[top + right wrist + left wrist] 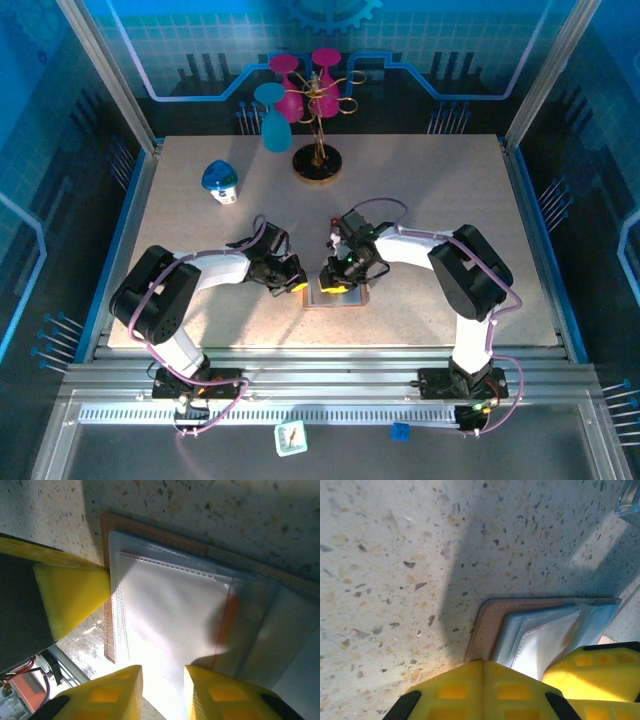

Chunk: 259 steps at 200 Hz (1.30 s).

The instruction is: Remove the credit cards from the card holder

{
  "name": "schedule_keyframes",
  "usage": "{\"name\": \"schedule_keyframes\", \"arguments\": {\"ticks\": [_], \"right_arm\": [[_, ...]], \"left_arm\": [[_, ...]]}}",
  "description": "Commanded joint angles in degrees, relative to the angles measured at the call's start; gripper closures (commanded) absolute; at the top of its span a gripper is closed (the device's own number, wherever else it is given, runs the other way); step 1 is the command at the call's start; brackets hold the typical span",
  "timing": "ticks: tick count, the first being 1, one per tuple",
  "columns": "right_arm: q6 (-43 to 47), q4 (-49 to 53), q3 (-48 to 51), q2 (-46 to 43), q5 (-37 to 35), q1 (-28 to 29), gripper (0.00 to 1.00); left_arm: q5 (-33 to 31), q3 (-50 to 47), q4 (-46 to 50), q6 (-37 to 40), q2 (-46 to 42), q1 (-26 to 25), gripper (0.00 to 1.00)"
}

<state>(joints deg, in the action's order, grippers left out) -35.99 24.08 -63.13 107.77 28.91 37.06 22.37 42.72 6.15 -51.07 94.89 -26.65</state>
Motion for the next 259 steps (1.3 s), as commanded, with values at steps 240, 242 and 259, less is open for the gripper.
{"name": "schedule_keyframes", "arguments": {"ticks": [240,242,259], "right_arm": [[-5.22,-18.2,14.32,-4.1,9.78,-5.42,0.71],[-5.3,-18.32,14.43,-4.18,9.84,-5.44,0.71],[-5.58,-19.11,14.88,-4.42,10.12,-5.59,0.71]], "left_arm": [[-0.28,1.72,-2.08,-5.91,-2.69,-5.91,0.72],[-0.21,1.68,-2.32,-6.11,-2.52,-5.9,0.72],[-0.31,1.1,-3.31,-6.91,-1.57,-6.12,0.72]]}}
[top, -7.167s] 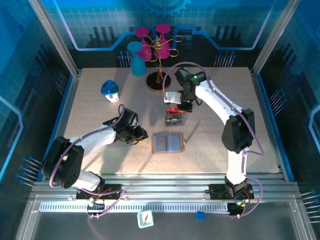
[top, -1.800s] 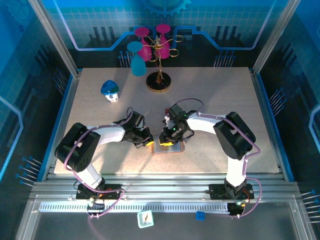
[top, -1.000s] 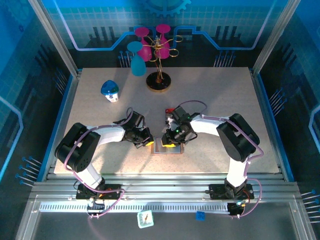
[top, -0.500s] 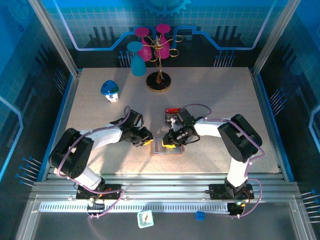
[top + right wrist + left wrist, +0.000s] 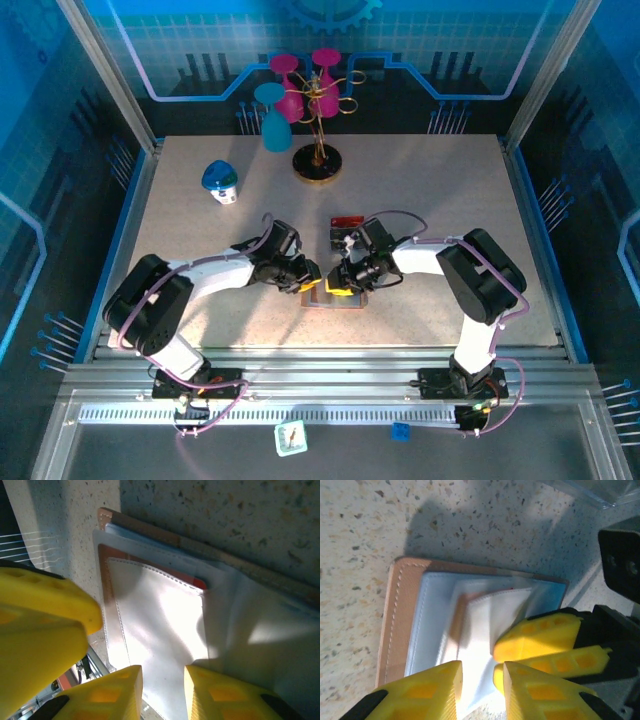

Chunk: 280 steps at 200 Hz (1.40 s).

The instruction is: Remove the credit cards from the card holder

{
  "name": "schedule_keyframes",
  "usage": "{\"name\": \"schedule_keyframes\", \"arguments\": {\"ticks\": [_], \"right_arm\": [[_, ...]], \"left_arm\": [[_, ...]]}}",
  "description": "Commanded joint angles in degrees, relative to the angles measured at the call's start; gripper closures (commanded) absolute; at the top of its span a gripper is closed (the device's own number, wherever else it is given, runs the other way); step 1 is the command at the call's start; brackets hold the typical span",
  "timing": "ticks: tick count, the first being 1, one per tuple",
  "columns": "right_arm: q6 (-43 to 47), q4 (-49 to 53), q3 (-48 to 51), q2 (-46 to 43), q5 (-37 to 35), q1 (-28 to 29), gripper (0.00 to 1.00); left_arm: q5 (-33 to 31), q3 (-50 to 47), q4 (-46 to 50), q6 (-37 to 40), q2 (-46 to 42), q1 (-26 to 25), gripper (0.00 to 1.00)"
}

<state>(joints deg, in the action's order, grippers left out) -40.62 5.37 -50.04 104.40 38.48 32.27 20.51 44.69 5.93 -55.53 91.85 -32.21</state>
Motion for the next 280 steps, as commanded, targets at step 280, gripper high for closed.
{"name": "schedule_keyframes", "arguments": {"ticks": [280], "right_arm": [[0.21,3.54,1.16,-9.21,0.81,-3.85,0.68]], "left_arm": [[3.66,0.07,-5.13,-2.63,2.45,-0.6,0.71]]}}
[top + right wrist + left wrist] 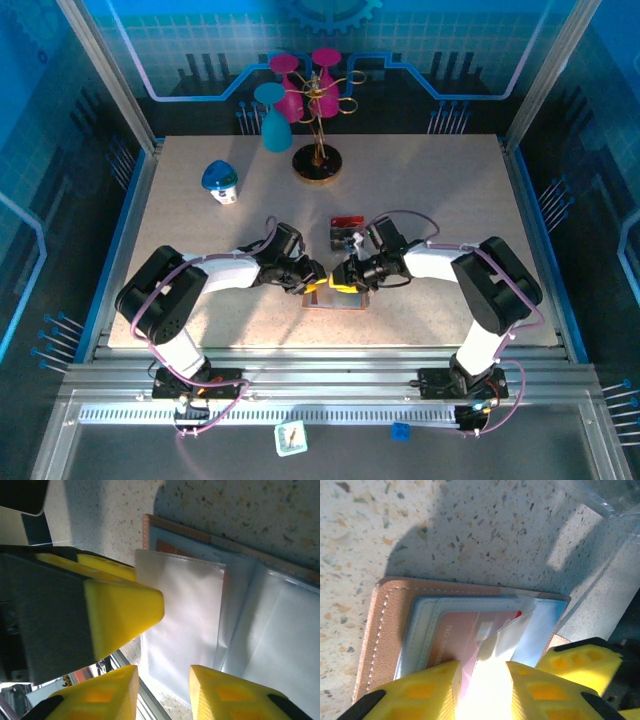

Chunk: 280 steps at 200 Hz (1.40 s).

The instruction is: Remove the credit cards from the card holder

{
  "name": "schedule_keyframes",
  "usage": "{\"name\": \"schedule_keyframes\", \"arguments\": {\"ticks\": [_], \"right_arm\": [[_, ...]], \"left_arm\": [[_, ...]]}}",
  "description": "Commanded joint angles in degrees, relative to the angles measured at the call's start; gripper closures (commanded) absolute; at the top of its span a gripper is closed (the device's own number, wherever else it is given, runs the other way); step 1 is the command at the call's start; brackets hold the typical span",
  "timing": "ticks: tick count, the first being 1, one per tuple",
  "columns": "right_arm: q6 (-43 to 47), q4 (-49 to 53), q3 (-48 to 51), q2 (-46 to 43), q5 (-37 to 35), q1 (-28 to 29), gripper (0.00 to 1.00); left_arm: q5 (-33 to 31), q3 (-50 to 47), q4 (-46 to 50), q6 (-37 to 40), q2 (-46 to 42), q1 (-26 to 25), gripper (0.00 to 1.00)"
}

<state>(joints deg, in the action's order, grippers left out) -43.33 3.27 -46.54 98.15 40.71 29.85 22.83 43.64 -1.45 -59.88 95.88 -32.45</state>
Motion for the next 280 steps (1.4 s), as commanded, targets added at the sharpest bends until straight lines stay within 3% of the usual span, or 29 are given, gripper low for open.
{"name": "schedule_keyframes", "arguments": {"ticks": [1,149,280], "right_arm": [[3.0,5.76,-2.38,-3.0,-1.51,-1.49,0.68],[6.51,15.04,-3.31,-12.69,-6.74,-8.12,0.68],[5.63,15.07,-0.54,-17.25,-8.64,-10.81,0.68]], "left_arm": [[1.34,1.2,2.29,1.71,-1.57,-0.35,0.71],[4.04,6.63,3.91,4.44,-2.11,-0.85,0.65],[7.0,13.81,2.87,4.94,6.57,-5.54,0.55]]}}
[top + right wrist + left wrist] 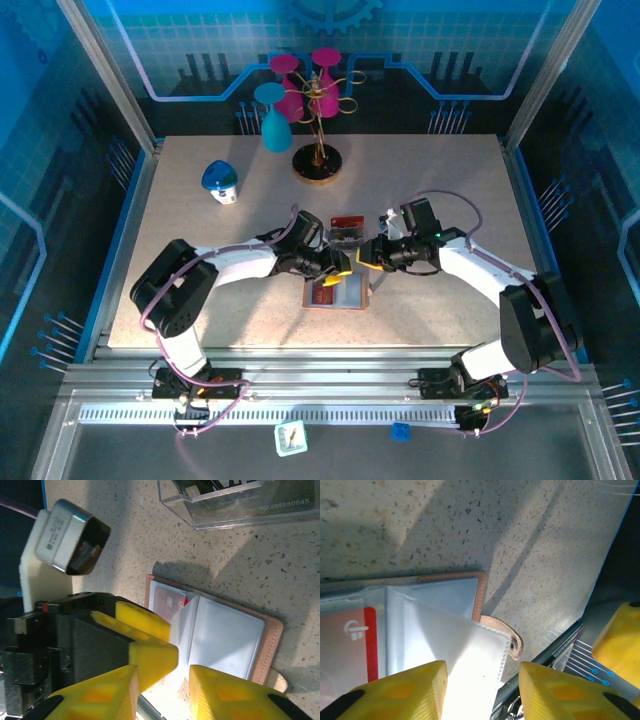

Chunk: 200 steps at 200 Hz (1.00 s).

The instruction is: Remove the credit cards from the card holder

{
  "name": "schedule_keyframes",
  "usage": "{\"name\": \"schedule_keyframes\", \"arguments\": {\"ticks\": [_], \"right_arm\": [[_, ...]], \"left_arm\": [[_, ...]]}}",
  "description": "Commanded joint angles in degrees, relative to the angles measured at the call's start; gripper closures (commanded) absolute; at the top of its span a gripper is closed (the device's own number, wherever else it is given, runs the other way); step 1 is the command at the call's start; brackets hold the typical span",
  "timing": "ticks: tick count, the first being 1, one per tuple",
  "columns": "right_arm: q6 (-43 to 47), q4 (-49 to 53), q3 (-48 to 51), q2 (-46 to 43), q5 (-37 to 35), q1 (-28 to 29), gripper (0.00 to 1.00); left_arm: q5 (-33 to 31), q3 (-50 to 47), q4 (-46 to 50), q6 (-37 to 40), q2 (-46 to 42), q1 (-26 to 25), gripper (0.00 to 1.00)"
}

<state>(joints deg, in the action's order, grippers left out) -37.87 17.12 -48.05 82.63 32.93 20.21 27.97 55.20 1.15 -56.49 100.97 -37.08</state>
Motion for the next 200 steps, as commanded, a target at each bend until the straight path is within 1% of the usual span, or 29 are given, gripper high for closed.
{"name": "schedule_keyframes", "arguments": {"ticks": [1,37,73,141,200], "right_arm": [[0.16,1.23,0.95,-1.8,-0.85,-1.15,0.68],[-0.19,0.81,1.71,-2.56,-0.94,-1.68,0.67],[-0.28,0.37,1.93,-2.64,-0.75,-1.93,0.67],[-0.45,0.12,2.44,-3.0,-0.69,-2.38,0.67],[-0.45,0.27,2.35,-3.15,-0.46,-2.55,0.67]], "left_arm": [[1.89,2.27,0.26,1.6,1.58,-0.94,0.55],[0.17,5.0,4.04,4.12,3.74,-2.08,0.49],[0.15,6.1,3.93,4.12,5.61,-2.49,0.46],[1.65,6.37,1.95,2.73,8.96,-2.58,0.46],[0.63,5.38,0.49,1.56,9.35,-2.65,0.46]]}}
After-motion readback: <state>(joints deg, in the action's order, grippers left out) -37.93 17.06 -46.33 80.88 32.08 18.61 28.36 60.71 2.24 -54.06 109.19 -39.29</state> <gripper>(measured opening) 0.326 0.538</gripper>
